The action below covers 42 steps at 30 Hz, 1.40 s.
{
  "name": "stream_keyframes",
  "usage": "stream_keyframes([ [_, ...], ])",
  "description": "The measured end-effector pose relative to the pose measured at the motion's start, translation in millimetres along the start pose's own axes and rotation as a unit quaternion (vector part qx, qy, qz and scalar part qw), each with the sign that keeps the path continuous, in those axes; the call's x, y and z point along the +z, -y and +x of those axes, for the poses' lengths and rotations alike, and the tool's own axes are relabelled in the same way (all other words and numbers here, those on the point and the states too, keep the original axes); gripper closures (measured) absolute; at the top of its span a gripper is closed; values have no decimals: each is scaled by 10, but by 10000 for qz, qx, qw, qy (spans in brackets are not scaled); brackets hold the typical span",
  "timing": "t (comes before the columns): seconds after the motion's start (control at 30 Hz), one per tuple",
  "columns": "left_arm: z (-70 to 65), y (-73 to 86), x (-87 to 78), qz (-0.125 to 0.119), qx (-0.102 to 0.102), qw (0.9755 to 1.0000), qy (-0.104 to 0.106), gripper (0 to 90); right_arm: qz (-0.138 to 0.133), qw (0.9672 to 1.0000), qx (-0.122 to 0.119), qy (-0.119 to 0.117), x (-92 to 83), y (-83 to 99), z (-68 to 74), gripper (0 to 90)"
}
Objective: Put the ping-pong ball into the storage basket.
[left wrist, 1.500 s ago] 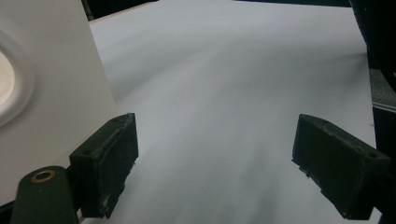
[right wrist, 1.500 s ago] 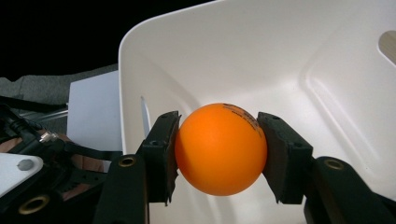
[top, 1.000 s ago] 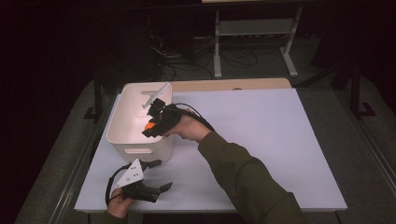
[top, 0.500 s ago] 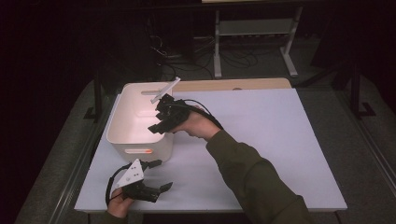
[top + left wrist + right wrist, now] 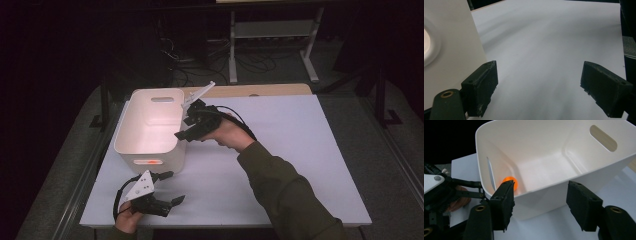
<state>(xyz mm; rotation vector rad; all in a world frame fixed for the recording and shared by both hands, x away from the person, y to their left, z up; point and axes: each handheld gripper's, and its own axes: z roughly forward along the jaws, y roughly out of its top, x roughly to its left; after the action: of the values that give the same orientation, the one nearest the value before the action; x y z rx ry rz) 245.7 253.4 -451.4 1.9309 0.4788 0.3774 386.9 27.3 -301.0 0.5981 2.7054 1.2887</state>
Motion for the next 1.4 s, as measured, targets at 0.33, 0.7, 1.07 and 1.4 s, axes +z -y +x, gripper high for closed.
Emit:
stream_keyframes([
  [0.33,-1,0,-1,-7,0,10000,3,141,-32,9998,85,160,-84,193,-64,292],
  [0.7,-3,0,4,9,-5,10000,3,141,-87,9991,163,384,-148,458,-101,207],
  [1.07,-2,-1,5,22,-11,10000,5,141,-59,9979,269,584,-165,777,-109,141],
  [1.4,-3,-2,5,25,-1,10000,-1,141,-89,9966,323,753,-162,1020,-64,124],
])
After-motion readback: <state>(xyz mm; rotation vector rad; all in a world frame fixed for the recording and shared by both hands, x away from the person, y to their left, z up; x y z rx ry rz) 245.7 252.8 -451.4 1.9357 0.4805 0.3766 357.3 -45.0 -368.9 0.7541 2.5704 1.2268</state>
